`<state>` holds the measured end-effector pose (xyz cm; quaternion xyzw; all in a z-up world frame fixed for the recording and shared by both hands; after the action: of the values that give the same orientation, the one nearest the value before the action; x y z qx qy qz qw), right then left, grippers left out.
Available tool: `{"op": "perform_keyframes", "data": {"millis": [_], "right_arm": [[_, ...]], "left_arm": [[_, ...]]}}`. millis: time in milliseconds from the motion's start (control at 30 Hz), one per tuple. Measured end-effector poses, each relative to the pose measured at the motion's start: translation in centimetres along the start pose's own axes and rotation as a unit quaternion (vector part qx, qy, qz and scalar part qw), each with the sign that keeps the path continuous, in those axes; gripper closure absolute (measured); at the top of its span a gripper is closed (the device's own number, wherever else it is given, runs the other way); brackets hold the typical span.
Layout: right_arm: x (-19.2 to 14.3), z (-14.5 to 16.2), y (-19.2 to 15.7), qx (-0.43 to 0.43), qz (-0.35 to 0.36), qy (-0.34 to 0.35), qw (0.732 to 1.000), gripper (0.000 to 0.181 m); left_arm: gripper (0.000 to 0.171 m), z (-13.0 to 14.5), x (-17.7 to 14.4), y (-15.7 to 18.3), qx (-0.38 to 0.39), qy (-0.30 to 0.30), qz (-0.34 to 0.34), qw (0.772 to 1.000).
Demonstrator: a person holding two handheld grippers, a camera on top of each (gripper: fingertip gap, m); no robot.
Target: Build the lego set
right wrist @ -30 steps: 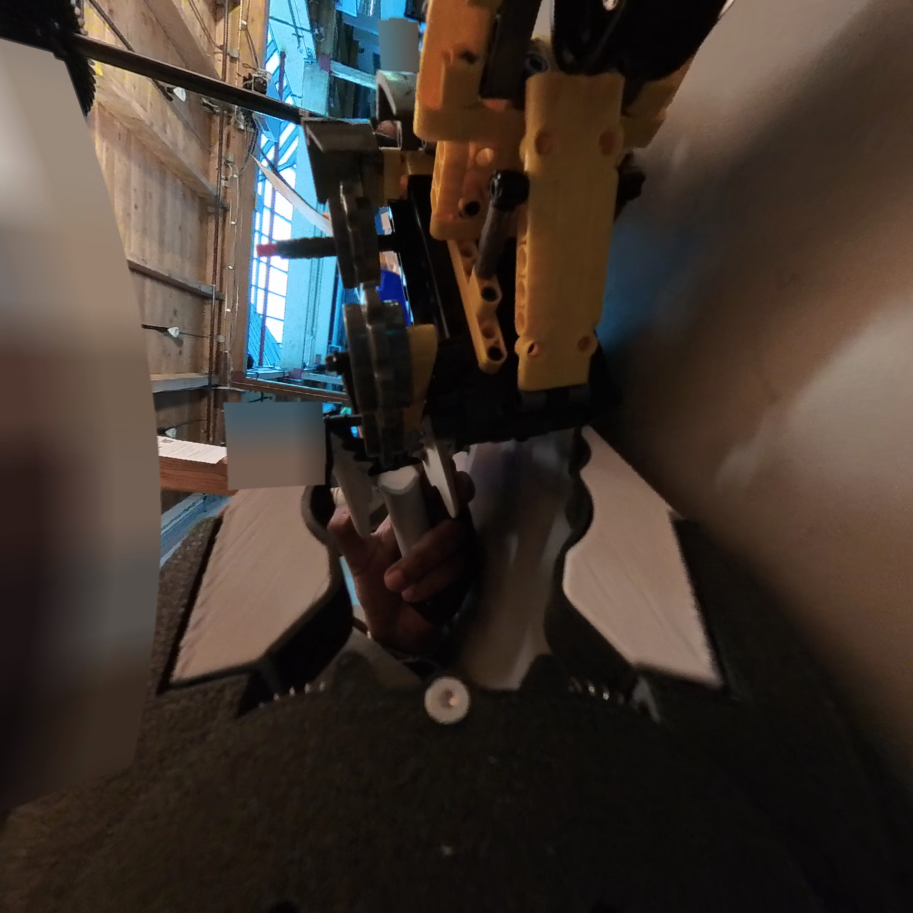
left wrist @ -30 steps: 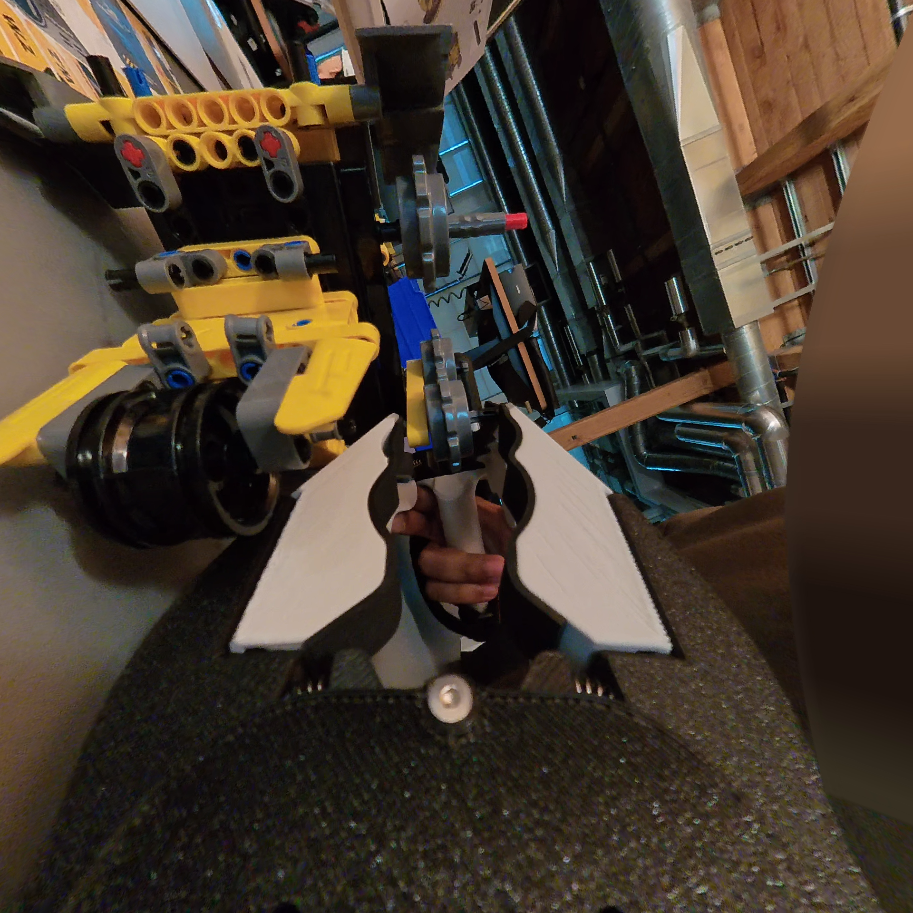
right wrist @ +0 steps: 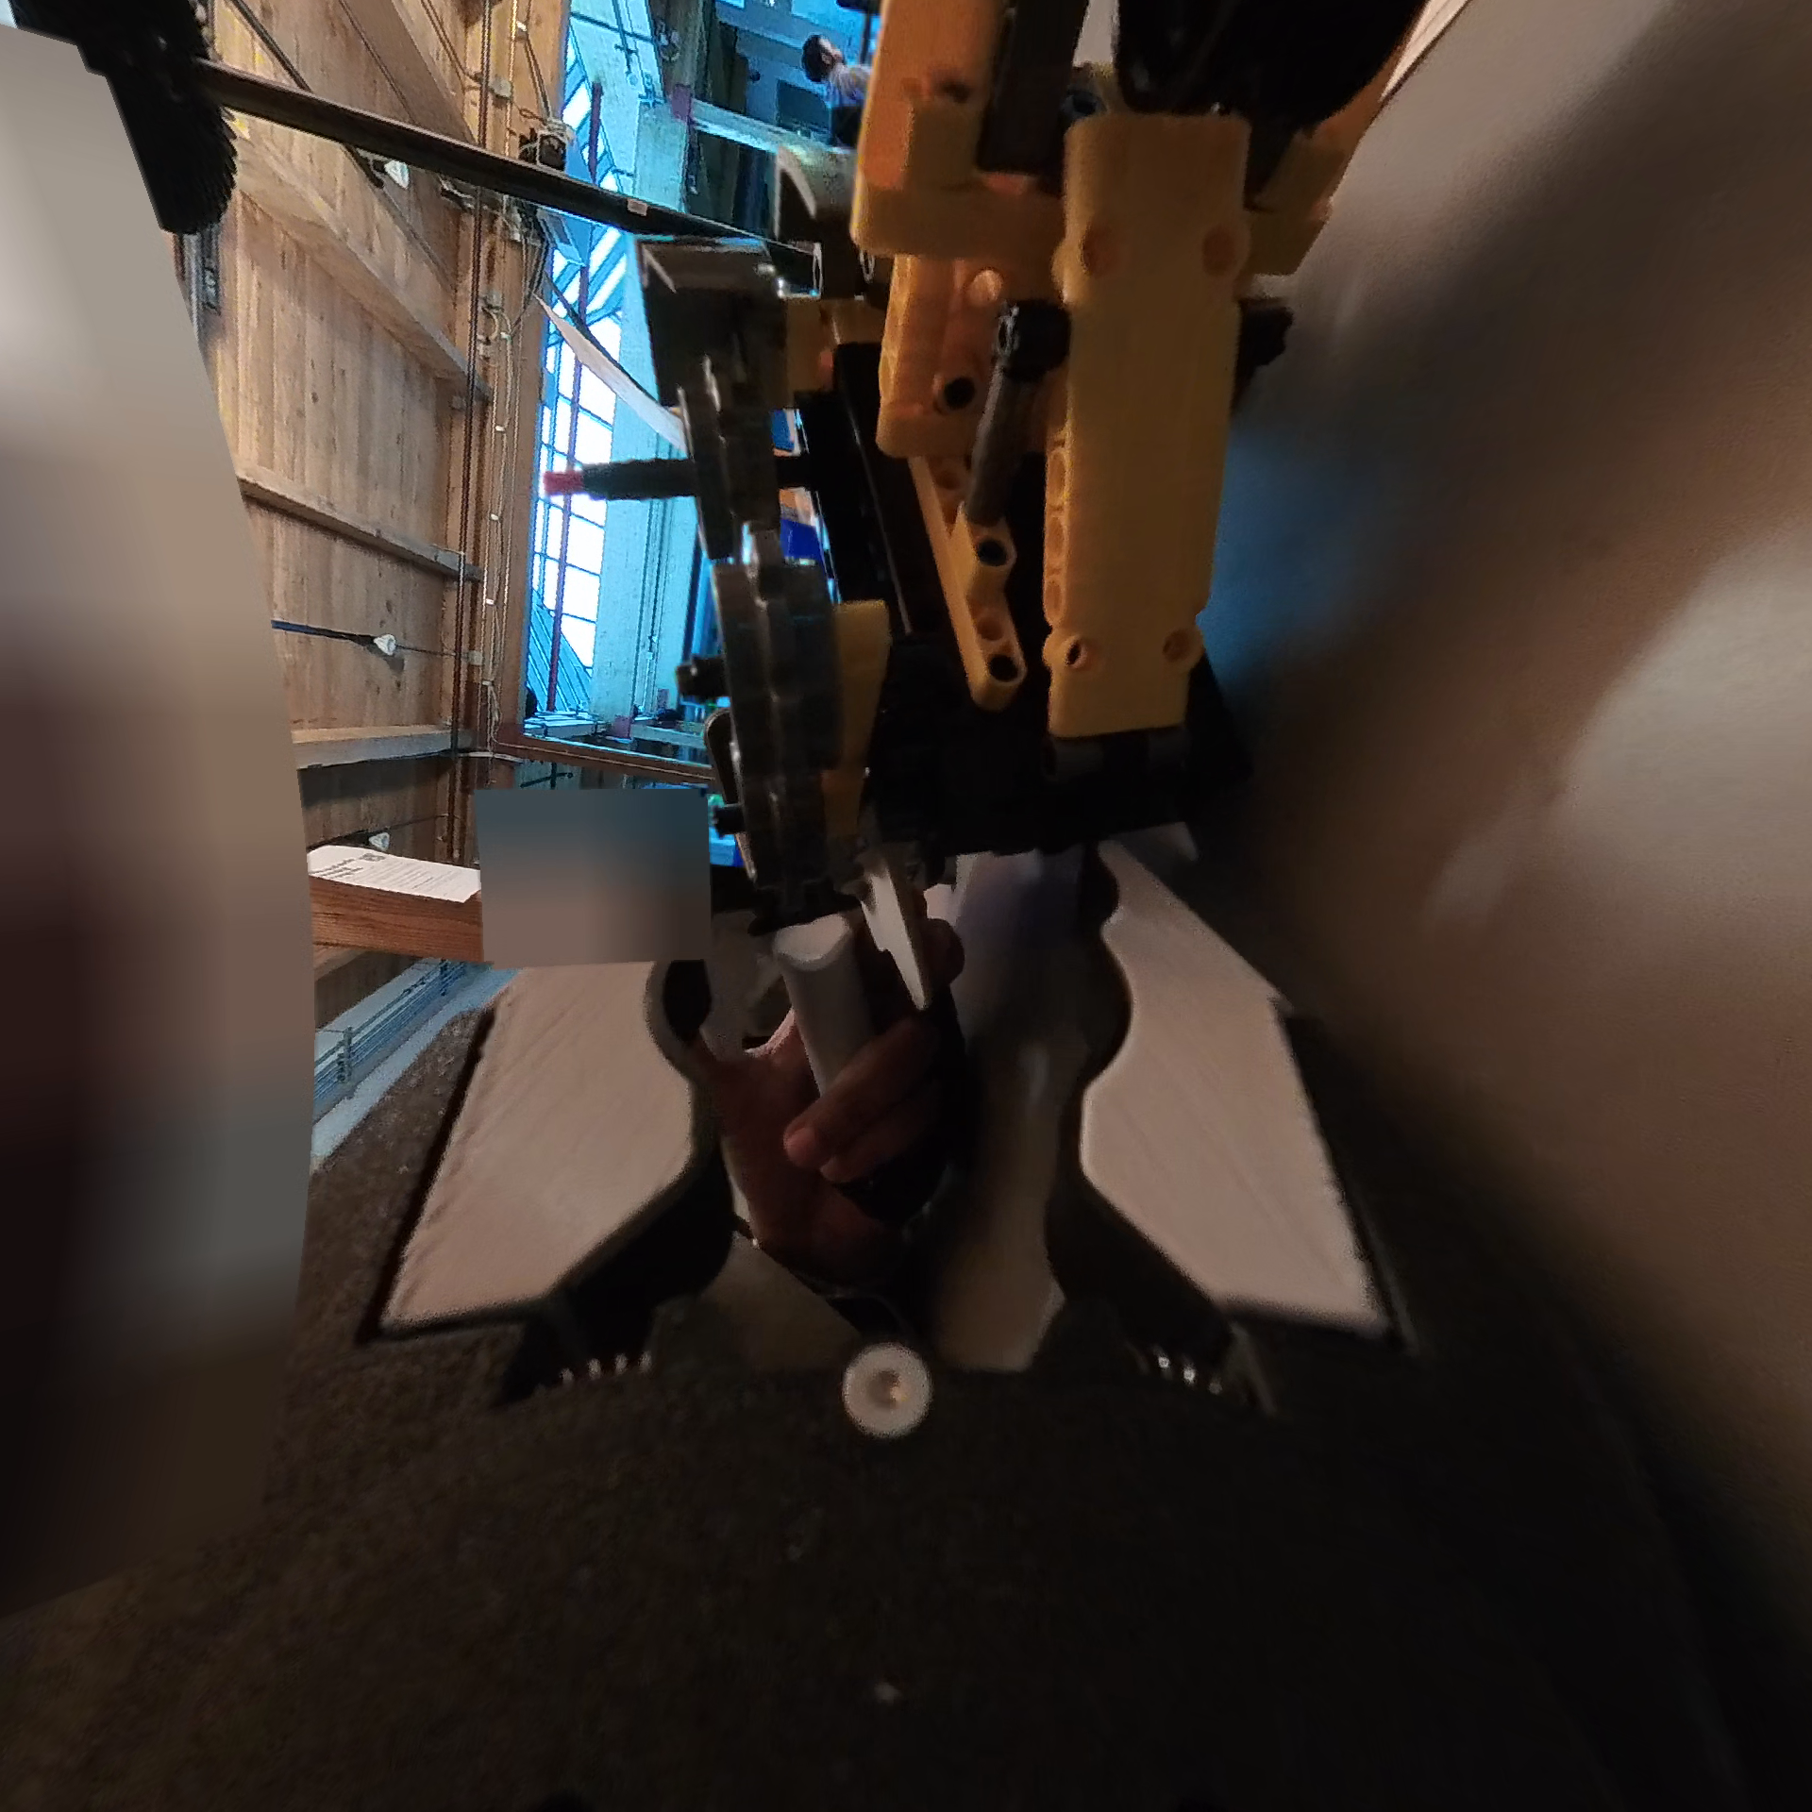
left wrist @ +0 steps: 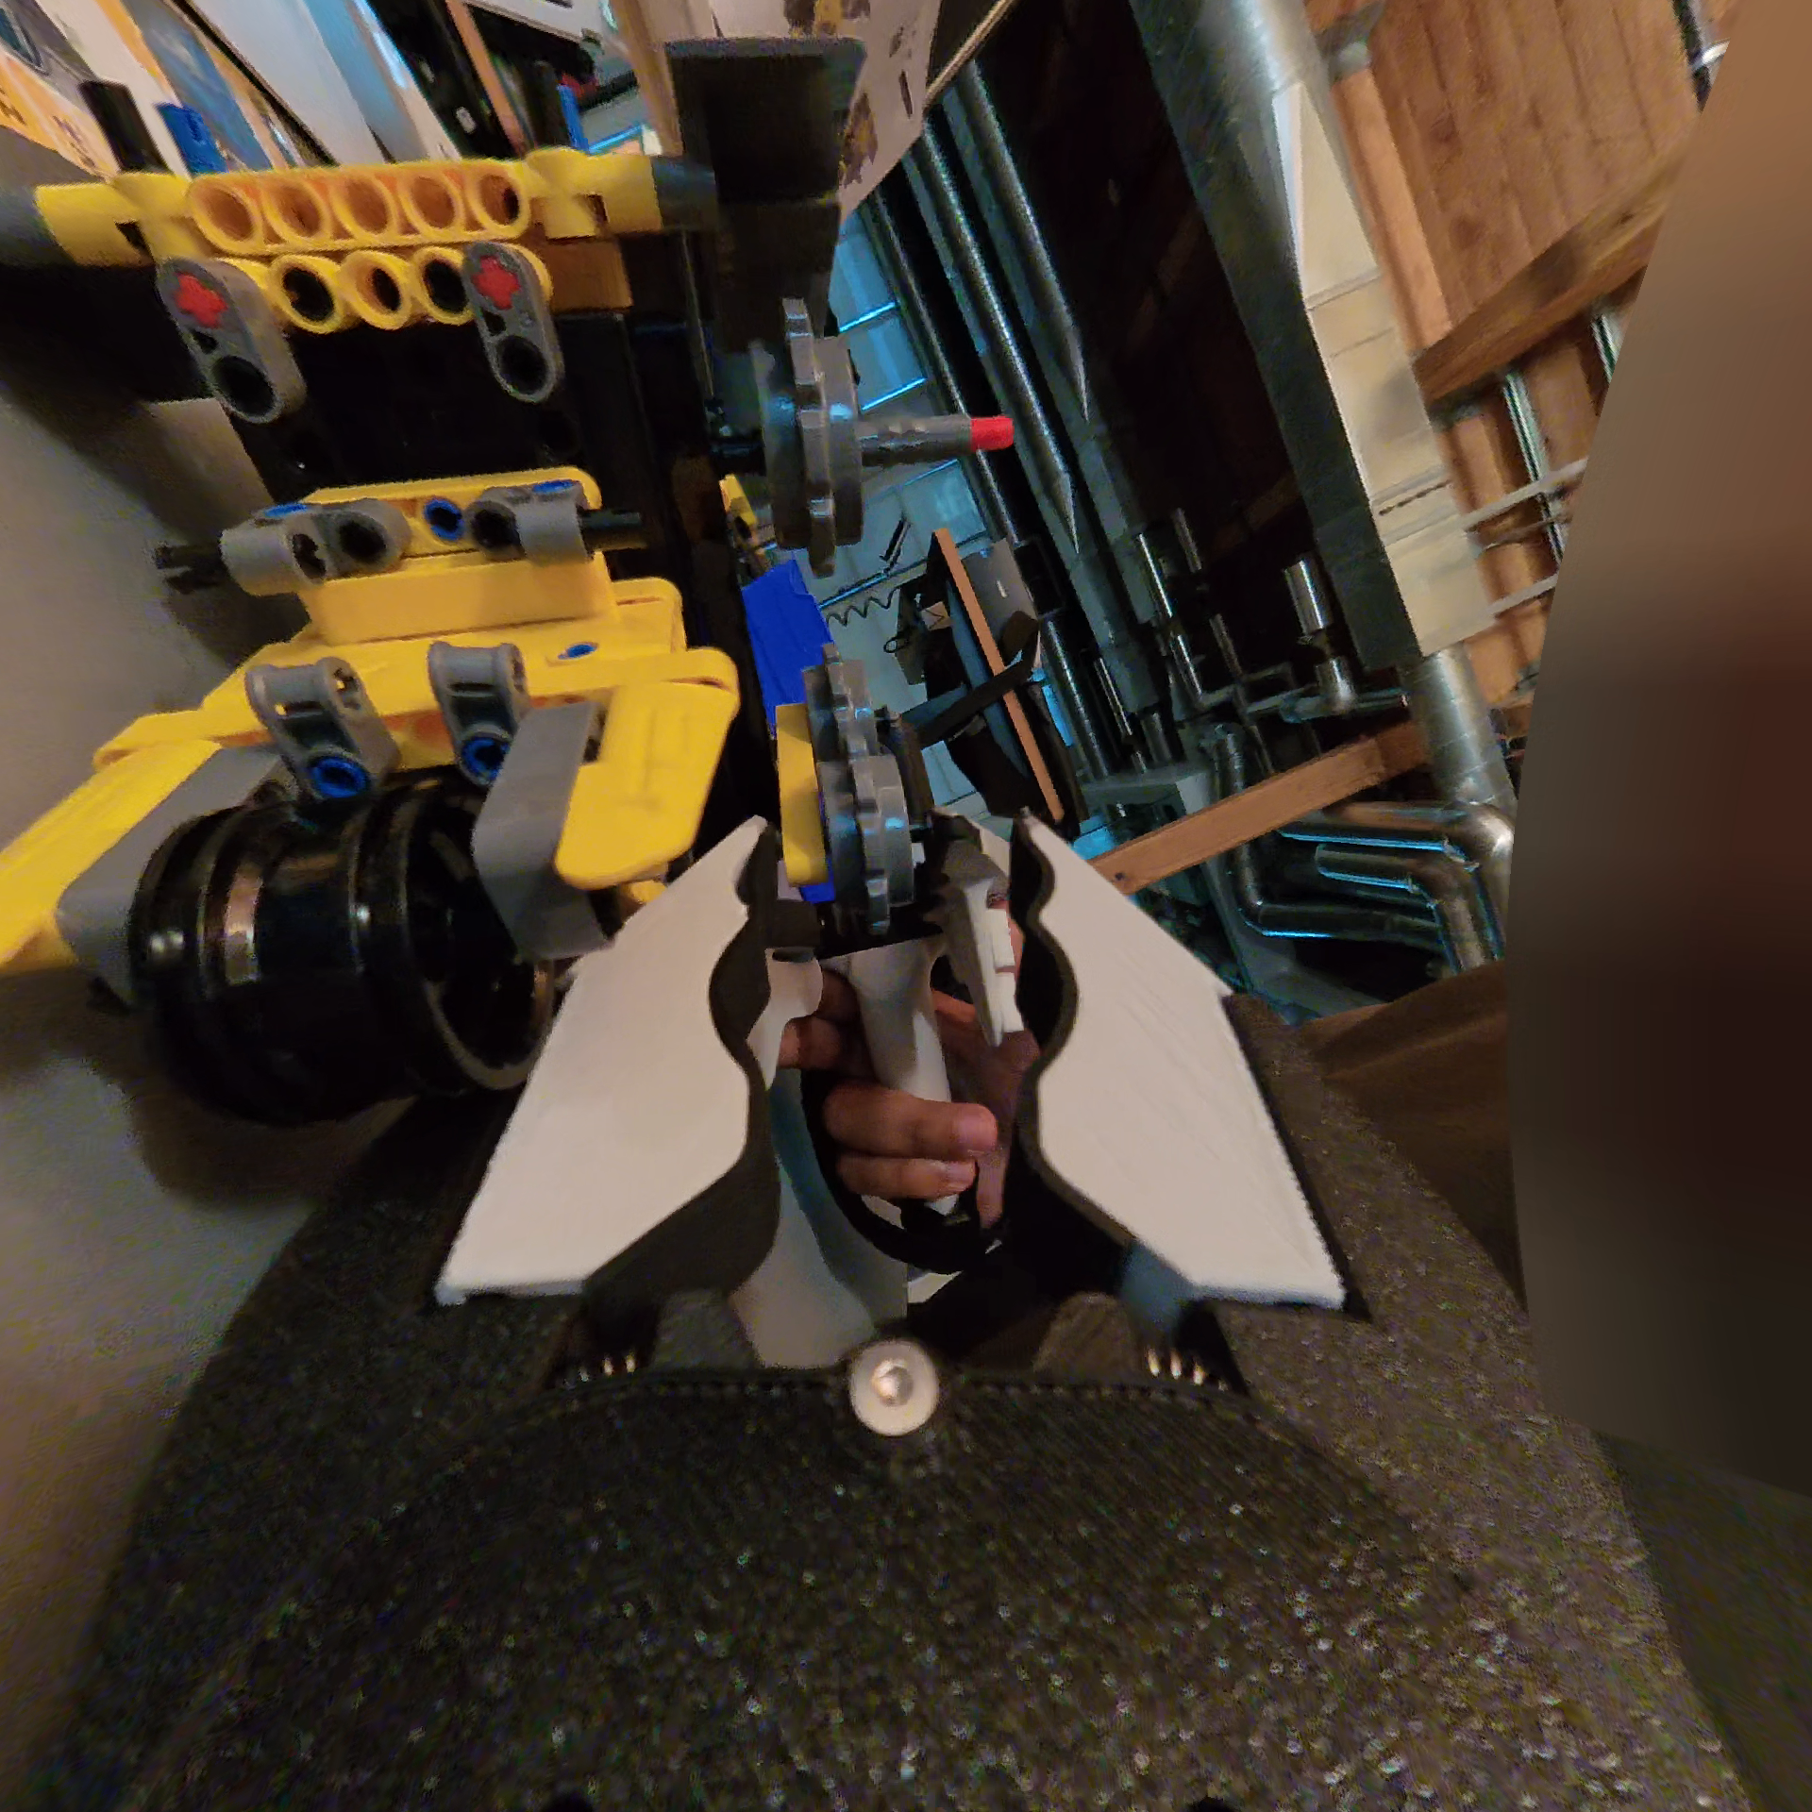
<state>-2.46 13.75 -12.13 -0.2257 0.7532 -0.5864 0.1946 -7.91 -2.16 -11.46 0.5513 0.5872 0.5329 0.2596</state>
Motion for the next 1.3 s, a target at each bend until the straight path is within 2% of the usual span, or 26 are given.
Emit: {"op": "perform_keyframes", "data": {"millis": [200,600,833,1300], "right_arm": [[-0.15,-0.24,-0.15,-0.023,0.007,0.006,1.0,0.106],[0.36,-0.24,0.09,-0.017,0.005,0.0,1.0,0.106],[0.54,-0.32,0.02,-0.012,0.003,-0.002,1.0,0.099],[0.44,-0.32,0.27,0.025,-0.011,-0.009,1.0,0.116]], "left_arm": [[0.143,0.11,0.08,-0.05,0.022,-0.004,-0.026,0.999],[0.142,-0.04,0.06,-0.07,0.025,0.001,-0.028,0.999],[0.142,0.03,0.13,-0.06,0.034,-0.002,-0.035,0.999],[0.142,0.24,0.29,0.03,0.046,-0.008,-0.047,0.998]]}}
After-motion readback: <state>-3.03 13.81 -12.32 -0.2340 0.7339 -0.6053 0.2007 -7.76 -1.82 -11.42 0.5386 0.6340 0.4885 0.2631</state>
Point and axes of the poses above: each gripper's, where its closed fingertips meet, x out along the fingers, z out of its underside, y = z × x across the jaws, the point moved 9 cm from there along -x, back along the fingers, and after that the axes turned 14 degrees about y, right-handed, at the moved point
